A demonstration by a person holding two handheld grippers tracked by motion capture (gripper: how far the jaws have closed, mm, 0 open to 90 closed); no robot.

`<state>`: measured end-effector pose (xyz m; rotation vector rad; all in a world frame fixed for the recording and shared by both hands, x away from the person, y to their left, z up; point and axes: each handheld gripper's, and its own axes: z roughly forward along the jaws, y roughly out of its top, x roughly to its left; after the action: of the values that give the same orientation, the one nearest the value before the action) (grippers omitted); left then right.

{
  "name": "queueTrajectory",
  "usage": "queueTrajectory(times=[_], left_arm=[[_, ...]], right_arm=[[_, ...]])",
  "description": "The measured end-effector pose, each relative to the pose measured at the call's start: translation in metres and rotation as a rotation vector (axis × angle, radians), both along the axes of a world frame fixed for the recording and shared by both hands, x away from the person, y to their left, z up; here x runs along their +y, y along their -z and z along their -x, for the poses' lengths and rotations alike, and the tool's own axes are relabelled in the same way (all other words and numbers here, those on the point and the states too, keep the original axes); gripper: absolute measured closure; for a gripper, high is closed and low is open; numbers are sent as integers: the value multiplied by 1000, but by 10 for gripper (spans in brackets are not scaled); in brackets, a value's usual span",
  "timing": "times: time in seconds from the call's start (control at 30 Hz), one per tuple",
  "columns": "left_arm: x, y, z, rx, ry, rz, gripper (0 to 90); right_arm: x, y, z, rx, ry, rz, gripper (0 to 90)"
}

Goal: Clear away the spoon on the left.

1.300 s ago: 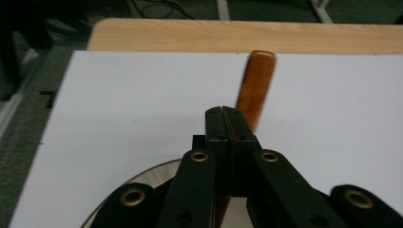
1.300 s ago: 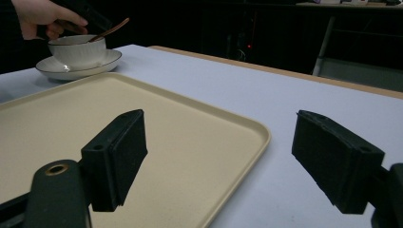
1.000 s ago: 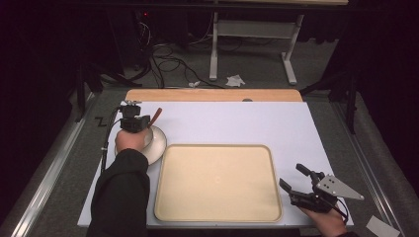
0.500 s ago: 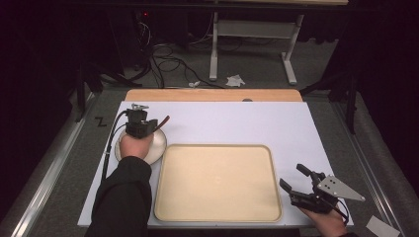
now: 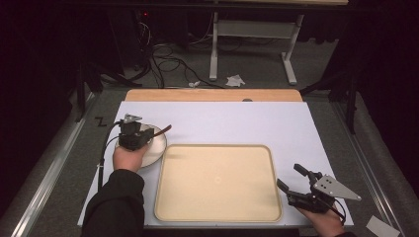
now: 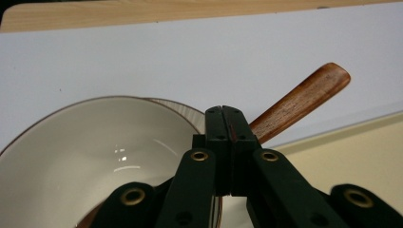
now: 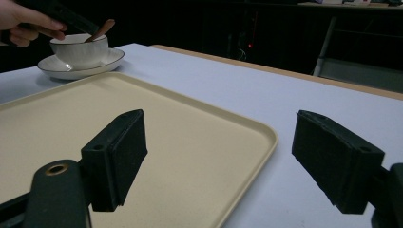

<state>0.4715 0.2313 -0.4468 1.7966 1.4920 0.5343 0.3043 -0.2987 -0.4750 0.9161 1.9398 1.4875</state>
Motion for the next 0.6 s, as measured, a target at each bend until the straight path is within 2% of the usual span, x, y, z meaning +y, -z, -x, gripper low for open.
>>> queueTrajectory(times=[0.03, 0.17, 0.33, 0.5, 0.57, 0.6], left_arm=[[-1, 0, 5, -11, 9, 20, 900], [1, 0, 14, -8, 30, 13, 900], [6, 3, 29, -24, 32, 25, 891], [13, 4, 39, -23, 44, 39, 900], [13, 1, 44, -50, 48, 47, 900], [13, 1, 44, -50, 48, 47, 900]], right_arm=[[0, 0, 0, -1, -1, 1, 203], [2, 0, 0, 4, 0, -1, 203], [3, 0, 0, 1, 0, 7, 203], [6, 1, -1, -1, -8, 15, 203], [8, 0, 0, 3, -4, 15, 203], [8, 0, 0, -2, -8, 17, 203]])
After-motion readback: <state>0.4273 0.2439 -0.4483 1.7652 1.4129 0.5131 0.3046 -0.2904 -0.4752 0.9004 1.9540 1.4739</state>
